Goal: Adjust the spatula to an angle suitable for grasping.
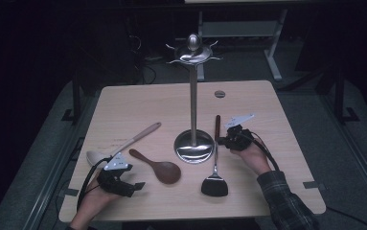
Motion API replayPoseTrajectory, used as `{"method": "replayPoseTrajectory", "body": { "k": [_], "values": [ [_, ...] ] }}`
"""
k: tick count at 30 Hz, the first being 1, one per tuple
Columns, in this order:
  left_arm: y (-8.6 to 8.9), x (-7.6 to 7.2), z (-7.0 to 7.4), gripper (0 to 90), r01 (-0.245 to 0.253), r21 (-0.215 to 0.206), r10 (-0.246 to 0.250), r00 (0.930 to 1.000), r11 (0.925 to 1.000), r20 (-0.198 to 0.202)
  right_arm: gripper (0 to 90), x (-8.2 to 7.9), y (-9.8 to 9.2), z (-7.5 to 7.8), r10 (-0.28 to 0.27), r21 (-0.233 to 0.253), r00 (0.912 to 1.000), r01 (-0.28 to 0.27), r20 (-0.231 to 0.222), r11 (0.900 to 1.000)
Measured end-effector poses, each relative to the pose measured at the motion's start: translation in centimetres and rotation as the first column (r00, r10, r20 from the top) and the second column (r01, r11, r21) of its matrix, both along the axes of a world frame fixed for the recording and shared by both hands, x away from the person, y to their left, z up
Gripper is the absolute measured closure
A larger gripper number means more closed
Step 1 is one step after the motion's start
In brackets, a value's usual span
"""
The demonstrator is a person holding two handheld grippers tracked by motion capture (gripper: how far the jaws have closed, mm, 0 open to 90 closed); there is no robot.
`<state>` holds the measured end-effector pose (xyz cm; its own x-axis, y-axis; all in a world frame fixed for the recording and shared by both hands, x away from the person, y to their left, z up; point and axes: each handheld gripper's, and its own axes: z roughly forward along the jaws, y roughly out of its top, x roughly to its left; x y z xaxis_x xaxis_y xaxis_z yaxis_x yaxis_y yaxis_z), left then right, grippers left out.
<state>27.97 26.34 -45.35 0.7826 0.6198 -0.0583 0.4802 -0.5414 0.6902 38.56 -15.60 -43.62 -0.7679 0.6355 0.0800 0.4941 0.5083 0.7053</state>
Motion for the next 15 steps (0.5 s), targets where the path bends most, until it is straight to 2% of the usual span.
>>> {"method": "replayPoseTrajectory", "body": {
  "k": [2,7,11,15],
  "values": [
    [0.0,-0.1,0.0,13.9,0.001,0.001,-0.001,1.0000,1.0000,0.003,90.0,-0.9,0.7,0.1,0.031,0.002,0.9994,-0.031,-0.015,1.000],
    [0.1,0.0,0.0,14.0,-0.003,0.000,0.003,1.0000,1.0000,-0.002,90.0,-2.8,2.4,0.0,0.095,-0.035,0.9944,-0.096,-0.047,0.995],
    [0.1,0.0,0.0,13.9,-0.005,0.001,0.005,1.0000,1.0000,-0.004,90.0,-3.5,3.1,-0.8,0.108,-0.080,0.9910,-0.114,-0.079,0.990],
    [0.1,0.0,0.0,13.9,-0.002,0.003,0.002,1.0000,1.0000,-0.004,90.0,-3.8,3.1,-1.0,0.108,-0.089,0.9905,-0.115,-0.085,0.989]
  ]
}}
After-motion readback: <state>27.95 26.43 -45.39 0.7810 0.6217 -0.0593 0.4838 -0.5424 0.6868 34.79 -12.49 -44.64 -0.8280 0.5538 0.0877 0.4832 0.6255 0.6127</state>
